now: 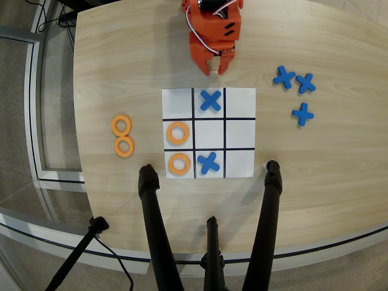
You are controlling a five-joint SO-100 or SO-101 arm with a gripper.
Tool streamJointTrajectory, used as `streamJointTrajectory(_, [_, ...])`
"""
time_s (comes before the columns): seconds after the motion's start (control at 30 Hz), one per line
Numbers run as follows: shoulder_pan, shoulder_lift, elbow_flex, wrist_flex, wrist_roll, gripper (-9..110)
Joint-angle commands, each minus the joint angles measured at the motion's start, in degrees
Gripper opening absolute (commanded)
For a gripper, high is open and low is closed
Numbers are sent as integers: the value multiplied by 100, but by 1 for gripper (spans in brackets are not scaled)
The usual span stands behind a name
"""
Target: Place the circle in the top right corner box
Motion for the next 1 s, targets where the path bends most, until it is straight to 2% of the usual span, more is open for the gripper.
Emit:
streamJointTrajectory(0.0, [158,44,360,-167,-26,1])
streamJointTrajectory(0.23, [316,53,369,202,18,0])
streamJointTrajectory(0.33, [932,44,369,158,-26,0])
streamJointTrajectory(0.47, [2953,79,369,202,0,0])
streamJointTrajectory(0.63, [7409,272,369,193,9,0])
streamJointTrajectory(0.7, [8640,272,369,202,9,0])
streamJointTrajectory(0.8, [9246,272,369,202,9,0])
streamJointTrajectory(0.97, [8965,255,369,211,9,0])
